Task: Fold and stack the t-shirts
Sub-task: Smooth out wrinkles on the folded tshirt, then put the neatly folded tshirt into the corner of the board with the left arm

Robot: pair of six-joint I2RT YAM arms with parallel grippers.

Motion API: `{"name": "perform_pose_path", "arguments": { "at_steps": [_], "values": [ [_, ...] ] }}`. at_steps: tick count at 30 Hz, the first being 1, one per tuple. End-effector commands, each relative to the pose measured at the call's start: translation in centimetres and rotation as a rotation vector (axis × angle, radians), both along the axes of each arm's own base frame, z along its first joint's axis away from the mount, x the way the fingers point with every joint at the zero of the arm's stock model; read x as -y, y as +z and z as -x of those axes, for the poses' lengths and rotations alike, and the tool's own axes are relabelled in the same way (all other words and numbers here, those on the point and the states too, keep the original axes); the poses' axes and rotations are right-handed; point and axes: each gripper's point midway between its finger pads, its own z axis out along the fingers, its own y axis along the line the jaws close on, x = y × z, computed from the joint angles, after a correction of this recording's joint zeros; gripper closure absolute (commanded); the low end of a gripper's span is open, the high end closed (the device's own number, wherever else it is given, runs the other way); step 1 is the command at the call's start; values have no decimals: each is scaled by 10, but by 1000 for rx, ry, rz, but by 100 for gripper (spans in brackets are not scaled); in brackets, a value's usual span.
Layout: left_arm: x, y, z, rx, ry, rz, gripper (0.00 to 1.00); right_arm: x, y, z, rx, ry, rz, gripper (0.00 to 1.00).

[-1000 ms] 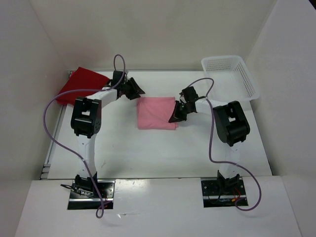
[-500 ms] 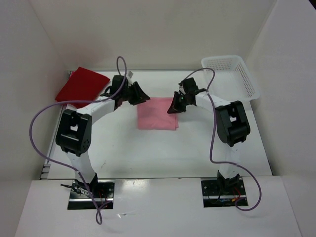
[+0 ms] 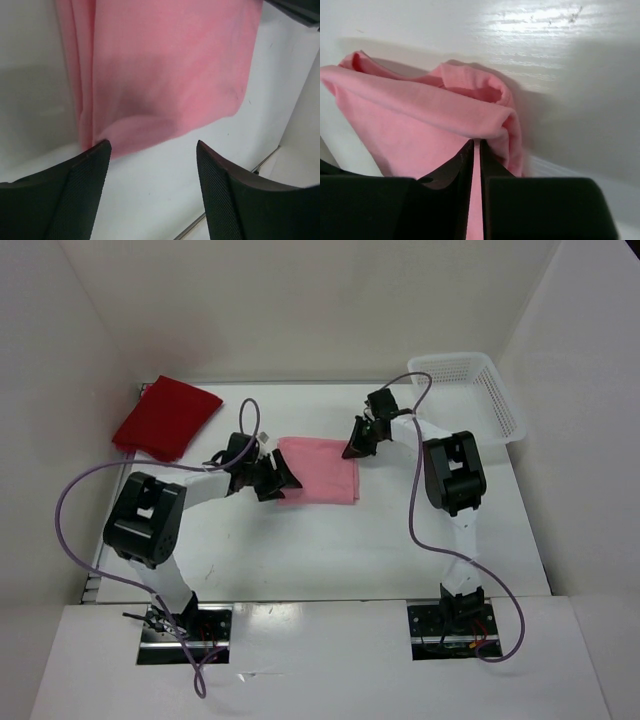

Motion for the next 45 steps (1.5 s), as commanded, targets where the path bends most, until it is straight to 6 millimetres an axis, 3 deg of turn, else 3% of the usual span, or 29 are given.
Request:
{"name": "perform_pose_path", "arguments": {
  "at_steps": [1, 4, 6, 9, 12, 13, 16, 18, 19, 22, 24, 25, 28, 29, 31, 33, 34, 36, 37, 40, 41, 43, 44, 45],
  "values": [
    [-16, 36, -2, 103, 23, -30, 22, -5, 35, -21, 89, 16, -19, 85],
    [-39, 54, -9, 143, 103, -67, 14, -9, 60, -14, 118, 37, -58, 77],
    [-51, 51, -14, 143, 138, -76, 14, -7, 76, -9, 148, 38, -66, 69],
    [-57, 26, -27, 100, 138, -105, 15, -7, 100, 2, 182, 58, -87, 63],
    [-50, 3, -43, 66, 105, -112, 17, -5, 115, 16, 196, 67, -102, 59],
    [-49, -11, -47, 43, 103, -118, 18, -4, 131, 20, 232, 74, -106, 59],
    [-46, -23, -64, 36, 103, -120, 20, -3, 155, 37, 264, 92, -135, 59],
    [-39, -19, -78, 67, 87, -90, 21, 0, 161, 49, 268, 104, -159, 58],
    [-38, -30, -81, 47, 86, -95, 21, 1, 176, 55, 290, 105, -177, 58],
    [-5, -42, -80, 56, 13, -82, 26, 11, 187, 66, 303, 80, -197, 58],
    [17, -53, -75, 23, -20, -54, 32, 23, 204, 71, 334, 59, -217, 58],
    [33, -52, -74, 39, -43, -42, 46, 24, 206, 74, 338, 59, -218, 58],
    [45, -44, -84, 56, -23, 11, 72, 33, 220, 84, 353, 48, -242, 58],
    [50, -28, -99, 101, -23, 27, 83, 38, 222, 90, 354, 47, -254, 58],
    [55, -4, -112, 127, -22, 36, 90, 45, 216, 97, 331, 29, -263, 58],
    [69, 59, -133, 238, -51, 102, 91, 55, 216, 101, 336, 7, -259, 58],
    [62, 75, -145, 268, -39, 117, 92, 55, 204, 105, 307, 4, -255, 58],
    [56, 121, -159, 341, -34, 150, 92, 63, 201, 109, 301, -16, -264, 58],
    [40, 156, -180, 416, -14, 161, 94, 62, 198, 112, 290, -11, -270, 58],
    [2, 209, -202, 503, 27, 186, 94, 65, 193, 112, 281, -15, -275, 58],
    [-36, 215, -216, 517, 92, 171, 94, 65, 193, 112, 286, -10, -270, 58],
    [-76, 237, -221, 549, 147, 184, 94, 63, 190, 113, 275, -2, -278, 58],
    [-122, 241, -229, 565, 219, 167, 94, 66, 191, 112, 275, -5, -283, 58],
    [-147, 242, -230, 576, 259, 155, 94, 66, 188, 112, 266, -6, -283, 58]
  ]
}}
